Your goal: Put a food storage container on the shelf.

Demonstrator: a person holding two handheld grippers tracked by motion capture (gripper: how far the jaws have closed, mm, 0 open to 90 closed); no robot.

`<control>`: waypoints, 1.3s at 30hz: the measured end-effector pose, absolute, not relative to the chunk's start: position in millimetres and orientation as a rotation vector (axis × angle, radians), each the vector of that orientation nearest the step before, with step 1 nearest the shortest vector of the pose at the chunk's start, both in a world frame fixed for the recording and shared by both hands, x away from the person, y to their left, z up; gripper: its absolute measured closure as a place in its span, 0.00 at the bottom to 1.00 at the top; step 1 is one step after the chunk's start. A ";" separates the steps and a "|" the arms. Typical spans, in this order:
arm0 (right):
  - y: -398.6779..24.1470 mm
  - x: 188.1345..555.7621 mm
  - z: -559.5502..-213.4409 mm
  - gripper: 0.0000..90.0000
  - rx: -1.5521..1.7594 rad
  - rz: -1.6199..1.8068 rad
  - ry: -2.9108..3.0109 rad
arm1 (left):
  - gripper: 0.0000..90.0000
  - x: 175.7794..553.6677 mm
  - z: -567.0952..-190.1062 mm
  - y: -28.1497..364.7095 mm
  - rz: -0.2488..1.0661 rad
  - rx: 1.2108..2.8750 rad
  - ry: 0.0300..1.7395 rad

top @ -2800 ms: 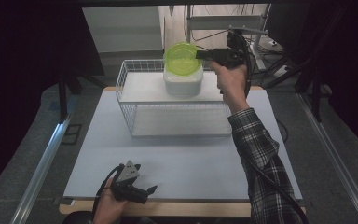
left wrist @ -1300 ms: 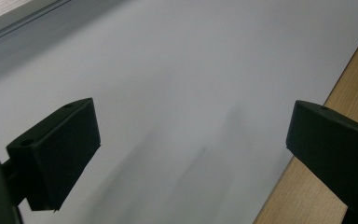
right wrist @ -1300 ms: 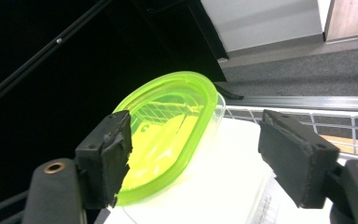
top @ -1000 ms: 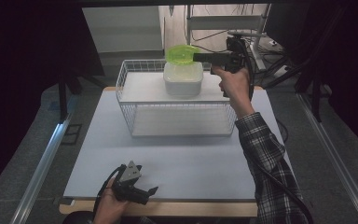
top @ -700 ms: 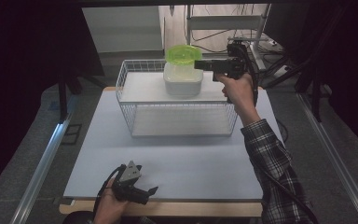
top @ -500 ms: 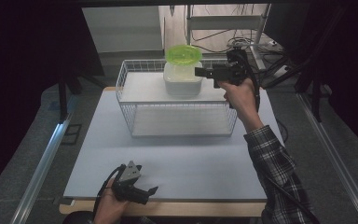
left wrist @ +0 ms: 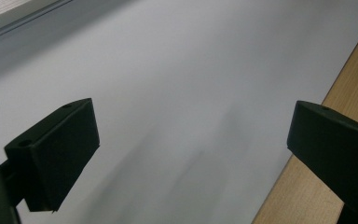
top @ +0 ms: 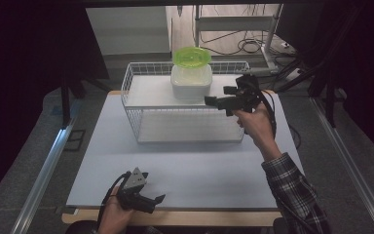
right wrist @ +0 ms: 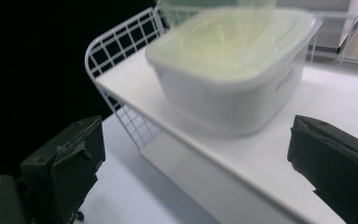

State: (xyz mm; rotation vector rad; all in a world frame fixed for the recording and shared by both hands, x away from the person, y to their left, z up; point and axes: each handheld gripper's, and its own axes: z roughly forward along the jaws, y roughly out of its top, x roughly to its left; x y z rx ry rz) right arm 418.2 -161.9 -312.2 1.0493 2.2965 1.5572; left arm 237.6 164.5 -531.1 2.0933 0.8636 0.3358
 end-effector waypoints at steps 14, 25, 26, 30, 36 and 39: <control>-175.2 366.8 -382.7 0.04 0.985 1.465 2.371 | 0.02 237.9 -531.9 164.0 0.336 2.106 0.859; -194.5 329.8 -440.2 0.03 0.998 1.360 2.362 | 0.02 238.3 -532.7 163.0 0.330 2.110 0.864; -195.6 327.2 -444.5 0.03 0.998 1.350 2.366 | 0.02 238.4 -532.8 163.0 0.330 2.112 0.863; -200.0 317.1 -459.2 0.03 0.995 1.317 2.371 | 0.02 238.3 -532.7 162.8 0.329 2.119 0.860; -203.3 304.5 -479.1 0.03 0.995 1.243 2.376 | 0.02 238.0 -533.0 162.7 0.334 2.123 0.858; -204.5 299.3 -490.6 0.03 1.006 1.196 2.400 | 0.02 237.9 -533.3 162.3 0.337 2.127 0.858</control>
